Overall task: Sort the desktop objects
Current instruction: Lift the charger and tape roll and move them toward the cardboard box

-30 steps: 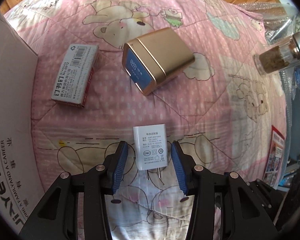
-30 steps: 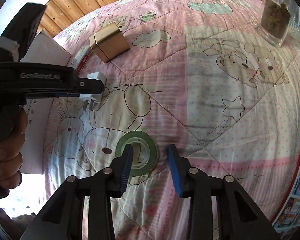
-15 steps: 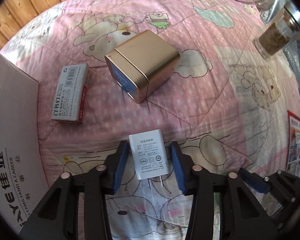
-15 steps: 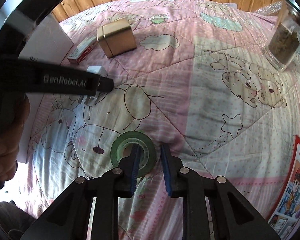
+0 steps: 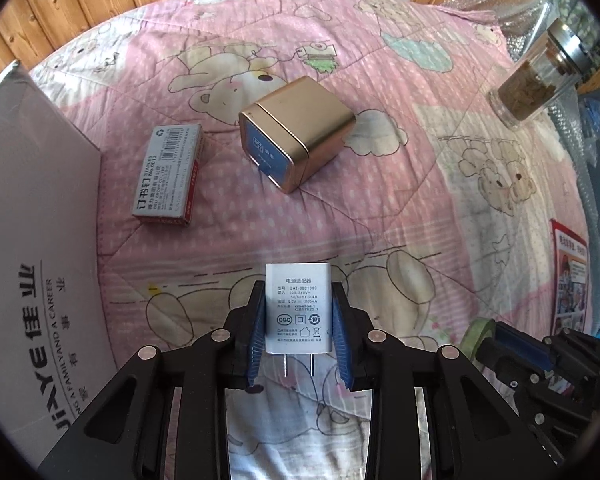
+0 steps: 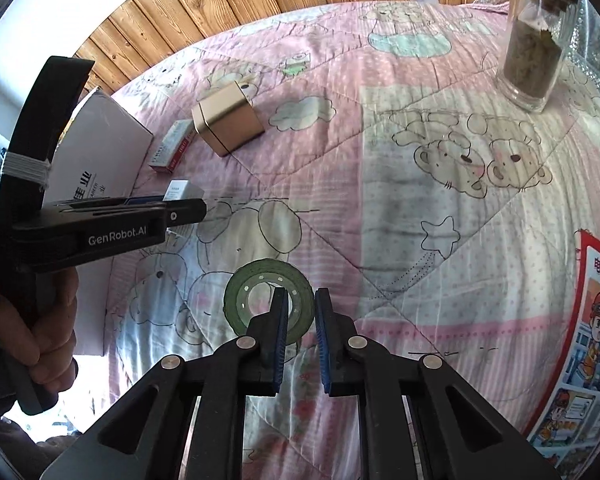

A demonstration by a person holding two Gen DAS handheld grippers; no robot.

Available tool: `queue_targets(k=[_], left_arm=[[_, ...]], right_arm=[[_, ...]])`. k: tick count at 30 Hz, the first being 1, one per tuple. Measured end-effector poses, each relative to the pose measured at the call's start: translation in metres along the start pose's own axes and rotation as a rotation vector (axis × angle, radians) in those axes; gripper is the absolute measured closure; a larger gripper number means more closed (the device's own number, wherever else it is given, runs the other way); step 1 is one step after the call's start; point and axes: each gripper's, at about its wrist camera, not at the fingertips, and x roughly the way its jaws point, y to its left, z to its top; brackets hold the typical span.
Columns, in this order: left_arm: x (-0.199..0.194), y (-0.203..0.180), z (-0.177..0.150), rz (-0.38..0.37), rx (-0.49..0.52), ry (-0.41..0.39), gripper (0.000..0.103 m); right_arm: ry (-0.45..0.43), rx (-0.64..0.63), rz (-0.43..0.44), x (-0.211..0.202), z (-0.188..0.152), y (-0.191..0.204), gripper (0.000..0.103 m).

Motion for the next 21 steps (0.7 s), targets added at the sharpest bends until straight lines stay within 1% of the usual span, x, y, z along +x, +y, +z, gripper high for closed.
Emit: queue_targets(k=[1,4,5,10,15,21], left_arm=[[-0.004,0.001,0.003,-0.007,-0.005,-0.004,0.072],[-0.015,0.002,-0.006,-0.025,-0.019,-0.022,0.072],[-0.020,0.004,-0.009,-0.032,-0.024,-0.028,0.072],[-0.026,-0.003,-0.008,-0.059,-0.039,-0.044,0.072],[-0.041,-0.002,-0.022,-0.086,-0.053,-0.057,0.072],[-0.055,0.003,-0.033,-0.100,-0.070,-0.072,0.072]], right_arm=[[-0.003,-0.004,-0.003,-0.006,-0.001,0.002,0.088],[-0.011,-0.018,-0.009,-0.014,-0.003,0.011,0.089],[-0.013,-0.021,-0.011,-0.010,-0.007,0.027,0.089],[-0.029,-0.038,-0.010,-0.012,-0.005,0.039,0.088],[-0.033,-0.061,-0.003,-0.011,-0.004,0.052,0.088],[-0.038,-0.104,0.007,-0.013,-0.003,0.069,0.088]])
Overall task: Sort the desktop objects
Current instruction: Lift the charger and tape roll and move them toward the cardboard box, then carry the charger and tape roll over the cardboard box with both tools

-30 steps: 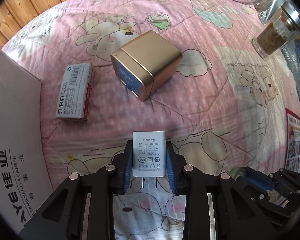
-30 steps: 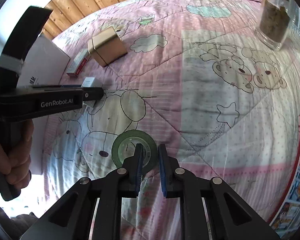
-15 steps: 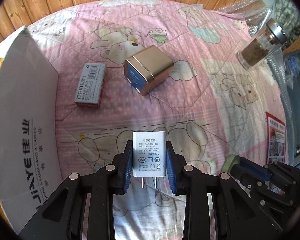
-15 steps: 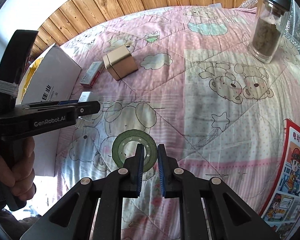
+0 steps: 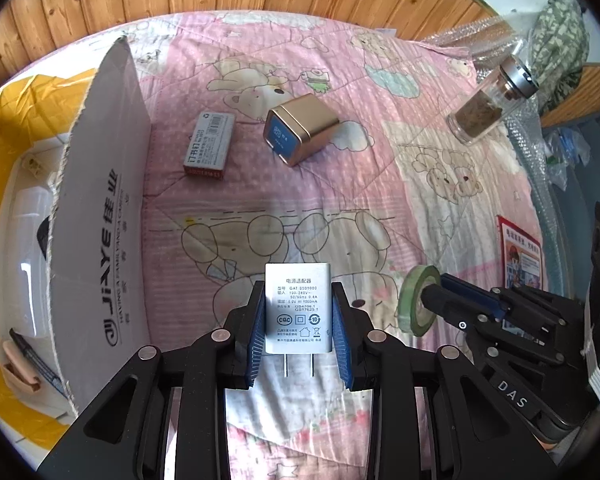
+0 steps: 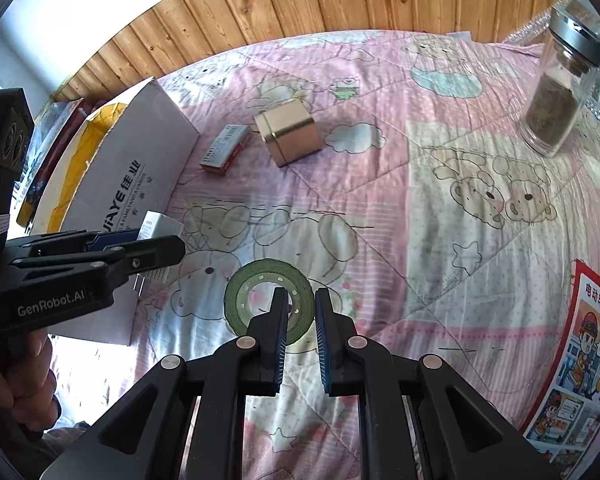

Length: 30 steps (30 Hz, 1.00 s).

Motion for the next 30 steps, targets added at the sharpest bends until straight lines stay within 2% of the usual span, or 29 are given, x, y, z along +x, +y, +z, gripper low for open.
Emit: queue_targets(k=[17,24,30], left_arm=[[-0.041,0.031,-0.019,-0.022,-0.082,-0.065,0.073],[-0.066,0.054,-0.020,0.050,-0.129,-0.137,0.072],[-0.082,0.076,-0.022,0.071,-0.176,-0.175,0.072]], right_arm=[[-0.016,-0.178,0.034,-0.009,0.014,0.058,0.088],[-0.020,-0.258,0.069,-0.014,0.025,0.089,0.088],[-0.030,-0.323,0.093,-0.019,0.035,0.113,0.088]])
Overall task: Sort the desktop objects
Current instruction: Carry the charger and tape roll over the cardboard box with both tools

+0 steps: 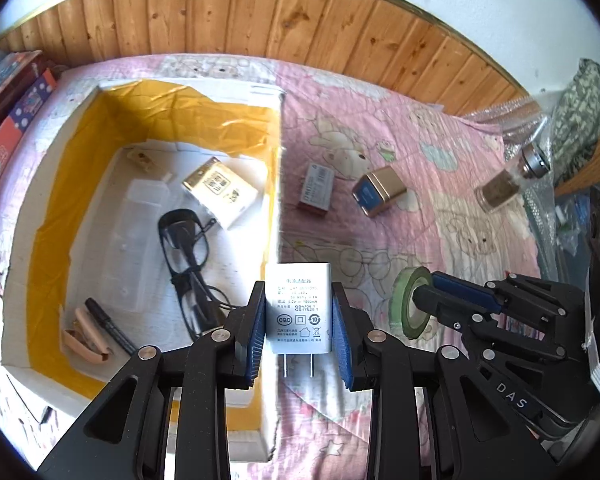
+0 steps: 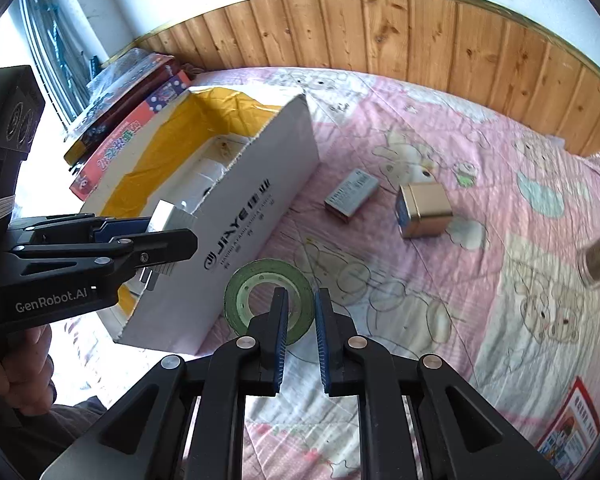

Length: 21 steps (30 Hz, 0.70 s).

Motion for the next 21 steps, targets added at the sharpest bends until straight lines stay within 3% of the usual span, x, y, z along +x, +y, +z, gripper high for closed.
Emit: queue_targets(k=[21], left_arm=[[-0.027,0.051,0.001,0.015,-0.134,-0.054,0.072]], right_arm=[[-0.043,-0.150,0.069,-0.003,0.048,0.058,0.088]])
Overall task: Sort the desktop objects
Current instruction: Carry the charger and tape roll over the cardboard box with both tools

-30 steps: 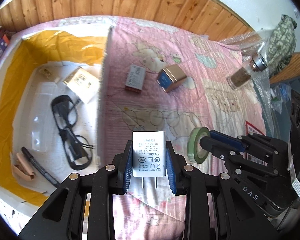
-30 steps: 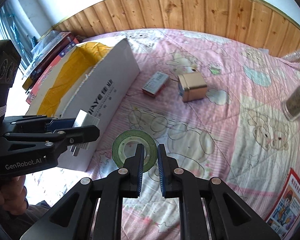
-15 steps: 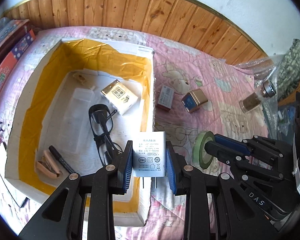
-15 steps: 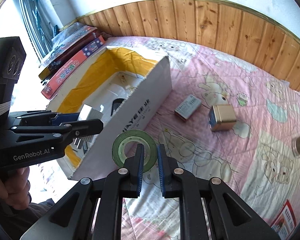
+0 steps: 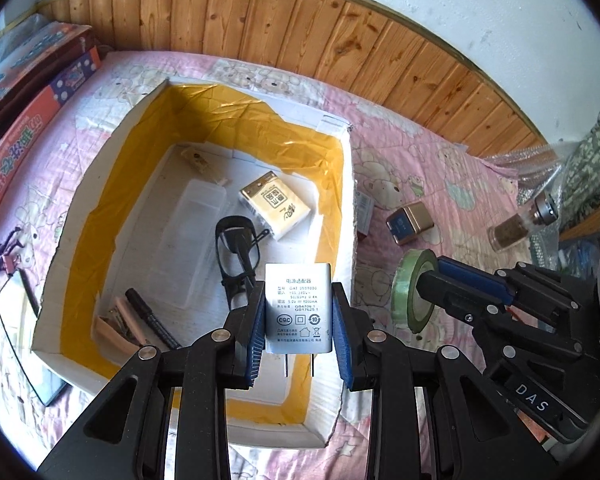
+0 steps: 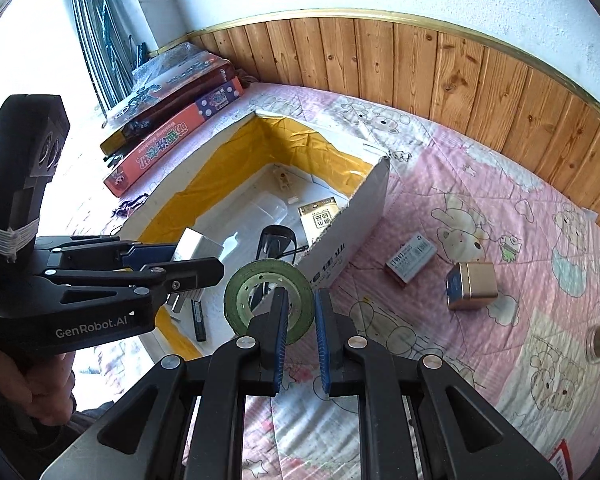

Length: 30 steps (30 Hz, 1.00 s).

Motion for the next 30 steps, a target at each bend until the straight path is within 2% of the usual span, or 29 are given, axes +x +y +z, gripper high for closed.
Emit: queue_targets(k=[19,30], left_arm=[[-0.010,0.060,0.013,0.033,-0.144,-0.031,0.073],[0.006,0.073,0.002,-0.004,-0.203,0.037,0.073]], right_arm=[[0.006,-0.119,0.052,0.022,0.050,0.035,0.088],[0.068,-0.155,0.098,0.062,0.090,0.049,0.088]])
